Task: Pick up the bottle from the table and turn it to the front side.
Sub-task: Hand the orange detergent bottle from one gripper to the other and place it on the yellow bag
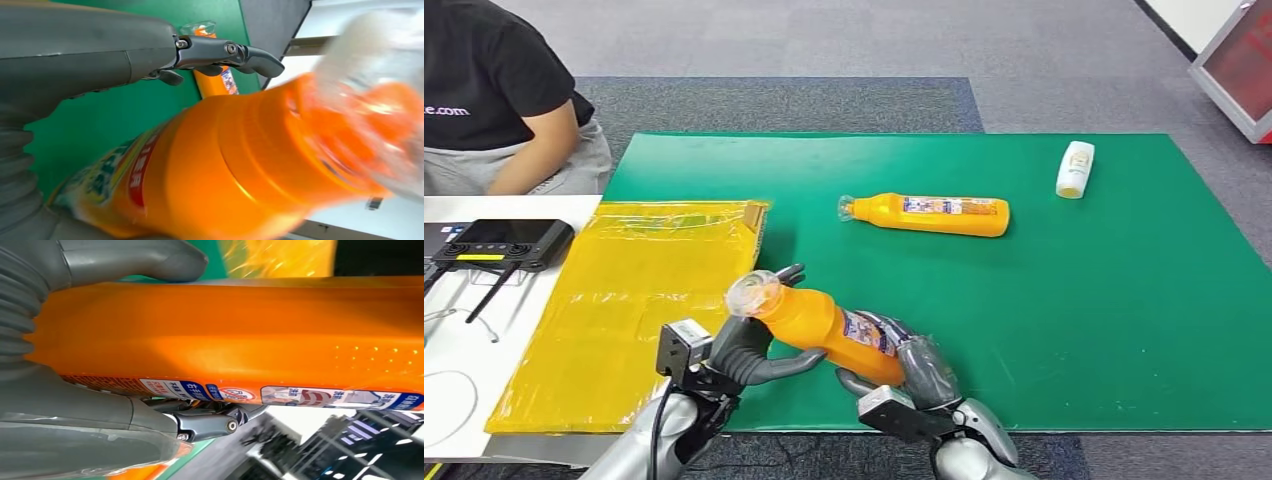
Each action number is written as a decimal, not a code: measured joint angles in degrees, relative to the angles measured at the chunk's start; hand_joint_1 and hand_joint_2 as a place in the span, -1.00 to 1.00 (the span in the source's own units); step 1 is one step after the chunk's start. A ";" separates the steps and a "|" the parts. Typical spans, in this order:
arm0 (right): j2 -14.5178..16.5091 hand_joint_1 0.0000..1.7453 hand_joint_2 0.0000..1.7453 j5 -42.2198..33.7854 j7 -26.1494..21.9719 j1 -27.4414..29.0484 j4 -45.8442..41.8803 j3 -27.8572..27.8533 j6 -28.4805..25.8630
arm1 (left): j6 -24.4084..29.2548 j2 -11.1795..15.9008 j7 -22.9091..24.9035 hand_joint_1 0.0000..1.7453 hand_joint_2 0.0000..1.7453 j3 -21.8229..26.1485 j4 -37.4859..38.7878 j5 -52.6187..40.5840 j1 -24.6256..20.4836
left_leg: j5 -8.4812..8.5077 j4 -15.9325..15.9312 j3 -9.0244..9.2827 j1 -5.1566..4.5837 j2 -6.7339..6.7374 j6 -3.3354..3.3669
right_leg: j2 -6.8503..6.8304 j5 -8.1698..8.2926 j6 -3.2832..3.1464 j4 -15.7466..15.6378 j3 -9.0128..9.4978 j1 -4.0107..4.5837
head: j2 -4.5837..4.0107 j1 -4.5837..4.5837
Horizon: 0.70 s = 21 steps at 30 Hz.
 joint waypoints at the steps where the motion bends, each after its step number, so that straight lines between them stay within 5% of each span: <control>1: 0.00 1.00 1.00 -0.07 0.02 0.00 -0.59 0.39 0.19 | -0.02 -0.06 -0.02 -1.00 1.00 0.13 0.11 0.29 -0.22 | 0.00 0.00 0.00 0.00 0.00 0.00 | 0.00 0.00 0.00 0.00 0.00 0.00 | 0.00 0.00; 21: 0.11 1.00 1.00 -3.16 0.68 -4.74 -5.91 4.77 1.06 | -3.07 -1.52 -0.10 -1.00 1.00 -0.44 1.78 2.17 -5.40 | 0.06 0.01 -0.03 -0.01 0.00 -0.02 | 0.00 0.05 0.04 0.00 -0.02 -0.01 | 0.00 0.02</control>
